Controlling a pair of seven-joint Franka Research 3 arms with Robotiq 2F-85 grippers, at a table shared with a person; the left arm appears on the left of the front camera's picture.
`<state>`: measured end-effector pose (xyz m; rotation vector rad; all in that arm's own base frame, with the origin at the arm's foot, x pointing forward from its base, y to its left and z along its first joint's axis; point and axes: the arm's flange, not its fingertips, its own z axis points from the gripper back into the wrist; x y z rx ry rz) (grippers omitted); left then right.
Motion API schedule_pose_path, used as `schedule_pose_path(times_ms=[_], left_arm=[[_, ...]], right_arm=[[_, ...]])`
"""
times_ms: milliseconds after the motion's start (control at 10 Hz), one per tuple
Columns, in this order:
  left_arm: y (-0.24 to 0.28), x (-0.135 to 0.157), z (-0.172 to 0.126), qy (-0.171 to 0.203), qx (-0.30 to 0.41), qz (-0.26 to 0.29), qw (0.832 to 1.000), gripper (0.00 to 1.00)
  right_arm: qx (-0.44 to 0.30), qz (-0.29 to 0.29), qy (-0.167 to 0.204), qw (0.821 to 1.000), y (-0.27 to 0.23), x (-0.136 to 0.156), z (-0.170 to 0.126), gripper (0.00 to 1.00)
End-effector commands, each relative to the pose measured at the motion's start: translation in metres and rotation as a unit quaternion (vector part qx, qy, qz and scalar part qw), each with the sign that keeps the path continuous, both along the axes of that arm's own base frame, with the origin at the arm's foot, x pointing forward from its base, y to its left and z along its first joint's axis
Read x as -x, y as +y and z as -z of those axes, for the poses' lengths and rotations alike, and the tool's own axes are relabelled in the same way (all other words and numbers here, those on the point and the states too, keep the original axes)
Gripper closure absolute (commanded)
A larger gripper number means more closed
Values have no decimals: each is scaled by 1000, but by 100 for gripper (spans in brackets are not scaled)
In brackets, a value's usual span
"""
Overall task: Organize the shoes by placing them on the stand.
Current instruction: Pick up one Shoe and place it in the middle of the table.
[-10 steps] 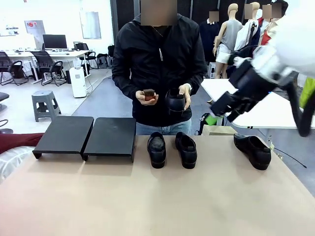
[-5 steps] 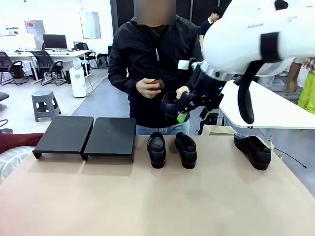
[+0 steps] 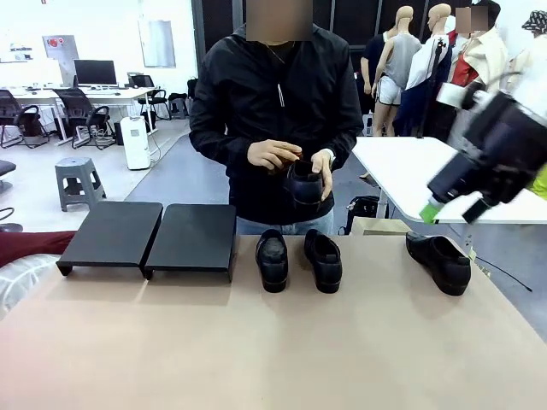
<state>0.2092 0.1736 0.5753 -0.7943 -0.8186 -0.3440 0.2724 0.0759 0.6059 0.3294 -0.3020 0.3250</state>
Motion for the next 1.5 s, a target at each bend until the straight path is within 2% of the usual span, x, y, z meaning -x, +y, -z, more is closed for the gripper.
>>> schedule_pose_path(times_ms=[0, 100, 300, 500, 600, 700, 900, 1100, 1300, 1400], left_arm=[[0, -1, -1, -10, 3, 8, 1000, 0], [0, -1, -1, -10, 3, 8, 1000, 0], [0, -1, -1, -10, 3, 8, 1000, 0], [0, -1, -1, -10, 3, 8, 1000, 0], [0, -1, -1, -10, 3, 8, 1000, 0], [0, -1, -1, -10, 3, 8, 1000, 0], [0, -1, -1, -10, 3, 8, 1000, 0], [0, -1, -1, -10, 3, 8, 1000, 0], [0, -1, -1, -10, 3, 8, 1000, 0], [0, -1, -1, -10, 3, 8, 1000, 0]], right_arm=[[-15, -11, -17, 1000, -6, -4, 17, 0], [-5, -14, -31, 999, 4, -17, 16, 0], [43, -45, -50, 997, 52, -67, 7, 0], [90, -82, -24, 992, 116, -121, 13, 0], [91, -106, -16, 990, 131, -134, 17, 0], [83, -111, -16, 990, 128, -135, 13, 0], [76, -99, -9, 992, 94, -109, 6, 0], [66, -103, 12, 992, 51, -58, 8, 0], [42, -72, -4, 996, 21, -17, 14, 0], [32, -61, -15, 998, 17, -12, 17, 0]])
